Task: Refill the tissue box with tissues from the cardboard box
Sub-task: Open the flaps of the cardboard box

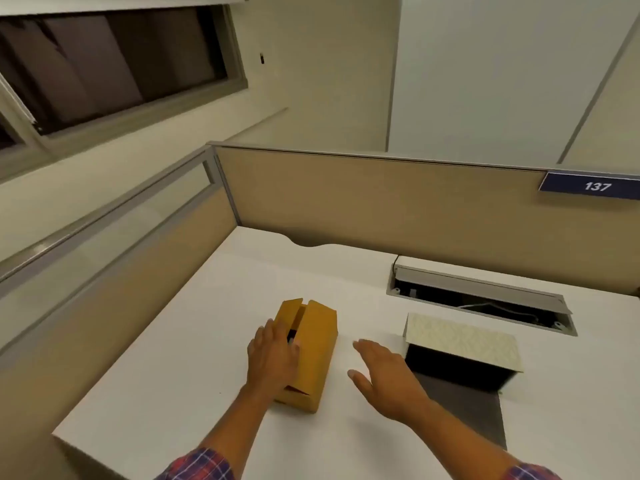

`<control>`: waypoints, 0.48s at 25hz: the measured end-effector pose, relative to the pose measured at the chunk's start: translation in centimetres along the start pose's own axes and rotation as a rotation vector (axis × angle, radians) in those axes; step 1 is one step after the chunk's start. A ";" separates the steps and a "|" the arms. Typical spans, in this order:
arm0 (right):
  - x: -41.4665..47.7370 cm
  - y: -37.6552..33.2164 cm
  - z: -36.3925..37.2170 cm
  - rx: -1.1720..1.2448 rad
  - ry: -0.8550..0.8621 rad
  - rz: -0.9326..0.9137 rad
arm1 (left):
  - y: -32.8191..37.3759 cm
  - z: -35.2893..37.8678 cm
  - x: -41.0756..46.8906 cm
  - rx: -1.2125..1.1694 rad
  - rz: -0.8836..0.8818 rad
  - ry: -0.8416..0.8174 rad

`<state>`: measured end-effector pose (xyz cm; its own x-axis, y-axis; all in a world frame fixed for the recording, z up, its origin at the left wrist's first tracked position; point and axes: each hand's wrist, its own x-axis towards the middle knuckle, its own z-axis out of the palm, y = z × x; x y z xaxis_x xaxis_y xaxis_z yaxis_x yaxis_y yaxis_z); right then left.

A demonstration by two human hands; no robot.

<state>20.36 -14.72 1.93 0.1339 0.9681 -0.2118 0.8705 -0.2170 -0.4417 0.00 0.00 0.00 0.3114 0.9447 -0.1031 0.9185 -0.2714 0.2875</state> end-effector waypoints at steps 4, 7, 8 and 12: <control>2.1 -2.8 0.6 -0.077 -0.030 -0.133 | -1.7 -0.2 0.6 -0.134 -0.069 -0.156; 3.7 -4.6 0.7 -0.138 -0.077 -0.223 | -2.5 -0.6 1.1 -0.238 -0.052 -0.203; 4.3 -5.2 0.7 -0.167 -0.105 -0.245 | -2.7 -1.0 1.3 -0.287 -0.042 -0.201; 6.6 -7.9 0.7 -0.274 -0.161 -0.356 | -4.4 -2.9 2.6 -0.441 -0.098 -0.183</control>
<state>14.09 -6.72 3.42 -0.2517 0.9399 -0.2308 0.9447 0.1867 -0.2697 -3.96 4.18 1.19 0.3027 0.9032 -0.3042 0.7674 -0.0417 0.6398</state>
